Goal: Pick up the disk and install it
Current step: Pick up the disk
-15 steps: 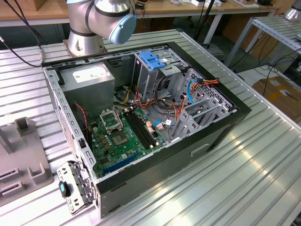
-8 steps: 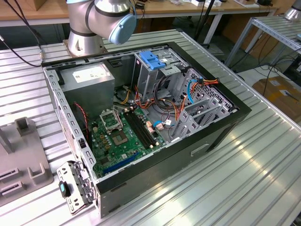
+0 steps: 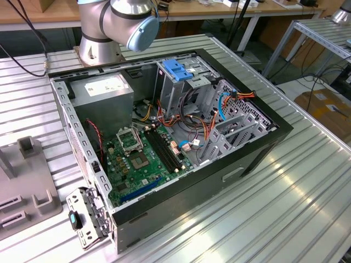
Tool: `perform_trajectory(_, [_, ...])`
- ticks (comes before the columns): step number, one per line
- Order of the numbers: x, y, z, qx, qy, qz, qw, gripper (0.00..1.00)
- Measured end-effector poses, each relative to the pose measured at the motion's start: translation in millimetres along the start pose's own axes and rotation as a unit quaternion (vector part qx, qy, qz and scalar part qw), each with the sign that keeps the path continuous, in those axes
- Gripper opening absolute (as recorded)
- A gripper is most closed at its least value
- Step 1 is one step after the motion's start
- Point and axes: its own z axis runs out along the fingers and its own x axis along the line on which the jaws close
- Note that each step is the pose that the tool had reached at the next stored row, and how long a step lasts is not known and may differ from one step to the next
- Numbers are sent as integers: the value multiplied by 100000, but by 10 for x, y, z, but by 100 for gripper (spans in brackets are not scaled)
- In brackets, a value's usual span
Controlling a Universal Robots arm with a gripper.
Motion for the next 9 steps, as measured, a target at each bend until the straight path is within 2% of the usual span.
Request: perform_trajectory(9, [-1,0,-78,5,-3,-1,100000,35])
